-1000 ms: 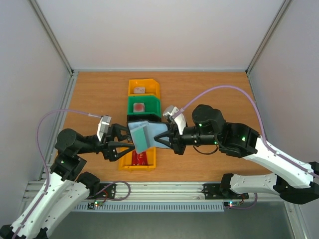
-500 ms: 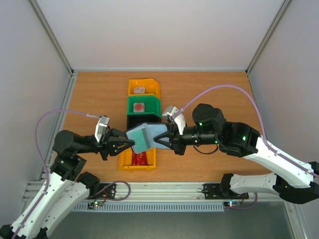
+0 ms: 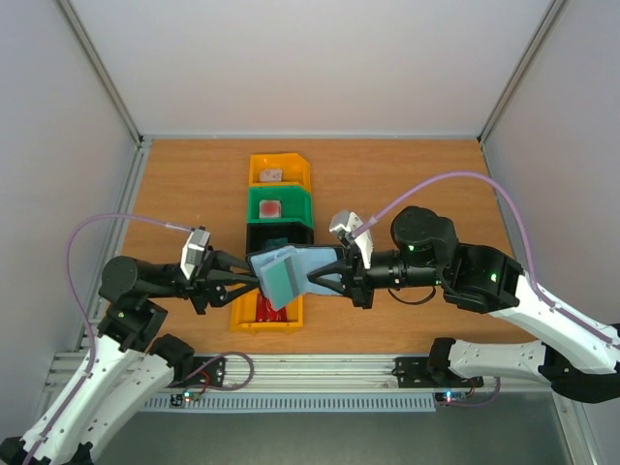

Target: Take the credit cards out of the card holder

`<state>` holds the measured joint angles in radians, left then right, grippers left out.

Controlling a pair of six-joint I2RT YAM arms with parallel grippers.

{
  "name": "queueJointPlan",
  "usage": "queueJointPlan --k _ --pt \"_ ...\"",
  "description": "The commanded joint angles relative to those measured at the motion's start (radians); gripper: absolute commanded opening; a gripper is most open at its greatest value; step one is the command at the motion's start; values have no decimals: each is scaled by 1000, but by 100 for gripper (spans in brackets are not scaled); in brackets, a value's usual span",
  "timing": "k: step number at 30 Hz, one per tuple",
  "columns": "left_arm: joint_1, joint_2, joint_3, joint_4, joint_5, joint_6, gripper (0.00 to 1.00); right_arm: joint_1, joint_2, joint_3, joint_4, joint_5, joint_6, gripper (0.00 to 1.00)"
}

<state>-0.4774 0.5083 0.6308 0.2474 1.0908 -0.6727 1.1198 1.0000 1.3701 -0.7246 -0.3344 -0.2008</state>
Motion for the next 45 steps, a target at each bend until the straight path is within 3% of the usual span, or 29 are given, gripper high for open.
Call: queueJointPlan --k 1,3,6,8,12,14,17,19,23,28,31,35,42,45 --pt "-1 4 17 -27 -35 39 23 -6 -10 0 55 -28 3 1" --pt "-1 4 29 -75 -63 82 24 -6 -5 2 57 -29 6 1" --pt "-1 0 29 -73 -48 91 46 -6 1 6 55 -12 9 1" --pt "-3 -8 29 -69 -25 86 55 -6 3 6 52 -2 8 1" --pt "-4 -29 24 -65 13 89 62 -6 3 4 53 0 8 1" --pt "-6 -30 24 -66 20 88 59 -6 4 3 53 2 10 1" --pt "-7 -25 26 -96 -17 111 39 -6 8 1 56 -8 18 1" --pt "-7 -16 34 -106 -45 127 30 -7 13 4 59 -18 22 1" --pt "-12 15 37 -50 -31 79 31 -6 19 11 53 -20 24 1" --pt "-15 -11 15 -27 24 72 48 -6 18 1 51 4 23 1" --pt "-15 -22 17 -60 21 83 44 -6 25 4 51 0 24 1" --pt "-15 -20 10 -23 52 68 45 -6 24 6 40 14 23 1" --pt "-22 -3 17 -11 36 69 27 -6 23 4 42 9 30 1" --pt "-26 1 14 -1 38 58 25 -6 30 6 44 8 31 1"
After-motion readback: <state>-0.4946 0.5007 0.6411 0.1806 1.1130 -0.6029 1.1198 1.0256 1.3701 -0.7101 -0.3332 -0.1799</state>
